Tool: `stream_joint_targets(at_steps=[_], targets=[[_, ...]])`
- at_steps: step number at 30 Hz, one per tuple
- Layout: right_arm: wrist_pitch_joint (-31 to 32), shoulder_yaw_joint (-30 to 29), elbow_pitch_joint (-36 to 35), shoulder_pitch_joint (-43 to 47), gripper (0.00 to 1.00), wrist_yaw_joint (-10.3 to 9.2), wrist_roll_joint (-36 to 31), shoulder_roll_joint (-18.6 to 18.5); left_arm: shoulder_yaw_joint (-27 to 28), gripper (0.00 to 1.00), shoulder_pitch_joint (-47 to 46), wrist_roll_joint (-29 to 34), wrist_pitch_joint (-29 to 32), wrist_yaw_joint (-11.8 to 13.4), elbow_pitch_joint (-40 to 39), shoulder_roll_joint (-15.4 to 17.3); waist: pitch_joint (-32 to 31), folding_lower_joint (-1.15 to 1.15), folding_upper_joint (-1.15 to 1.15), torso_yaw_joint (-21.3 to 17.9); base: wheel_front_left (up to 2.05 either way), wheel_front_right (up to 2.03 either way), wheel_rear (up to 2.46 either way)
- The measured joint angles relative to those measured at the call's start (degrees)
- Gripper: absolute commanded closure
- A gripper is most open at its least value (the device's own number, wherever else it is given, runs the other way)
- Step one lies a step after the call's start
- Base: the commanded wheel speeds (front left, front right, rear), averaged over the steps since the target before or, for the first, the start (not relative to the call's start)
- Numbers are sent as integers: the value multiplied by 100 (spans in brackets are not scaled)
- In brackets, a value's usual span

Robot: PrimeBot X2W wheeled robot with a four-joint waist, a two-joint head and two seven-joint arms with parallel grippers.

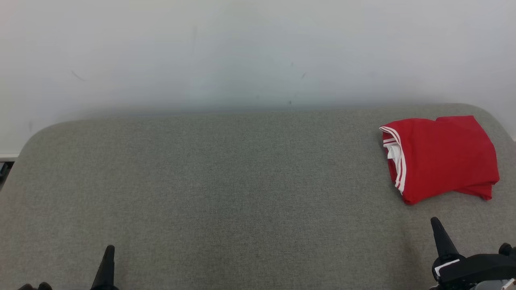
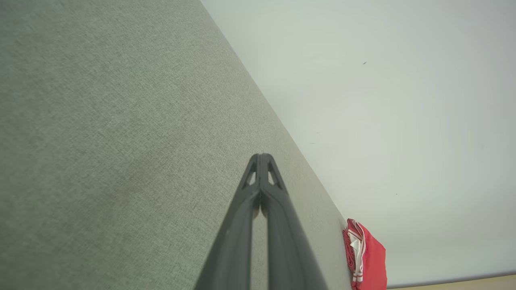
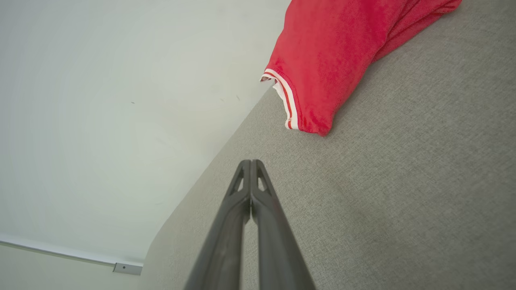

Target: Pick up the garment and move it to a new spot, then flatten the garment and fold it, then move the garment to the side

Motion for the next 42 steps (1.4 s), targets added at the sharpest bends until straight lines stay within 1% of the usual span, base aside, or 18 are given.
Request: stream_joint_targets(at_steps=[6, 14, 17, 22, 24, 27, 39, 42], targets=[[91, -78, 97, -94, 100, 67, 405, 88, 86, 100, -58, -493, 57, -96, 105, -25, 31, 0, 0, -1, 0, 0, 0], [234, -168, 189, -215, 100, 205, 951, 224, 191, 100, -199, -1170, 131, -198, 221, -46, 72, 0, 2, -3, 0, 0, 0], [260, -193, 212, -244, 100, 224, 1053, 252, 219, 100, -263, -1315, 152, -235, 248, -49, 82, 0, 2, -4, 0, 0, 0], [346, -260, 286, -323, 100, 308, 1385, 335, 310, 100, -293, -1758, 181, -304, 338, -73, 107, 0, 2, -5, 0, 0, 0], [364, -279, 311, -324, 100, 312, 1528, 369, 336, 100, -364, -1922, 221, -316, 366, -75, 118, 0, 2, -5, 0, 0, 0], [415, -318, 346, -346, 100, 364, 1726, 409, 366, 100, -415, -2192, 237, -398, 394, -92, 133, 0, 3, -6, 0, 0, 0], [620, -466, 503, -553, 100, 556, 2495, 594, 539, 100, -626, -3184, 337, -558, 588, -168, 194, -1, 4, -9, 0, 0, 0], [658, -477, 517, -567, 100, 557, 2629, 624, 557, 100, -677, -3307, 372, -595, 628, -178, 199, -1, 4, -9, 0, 0, 0]])
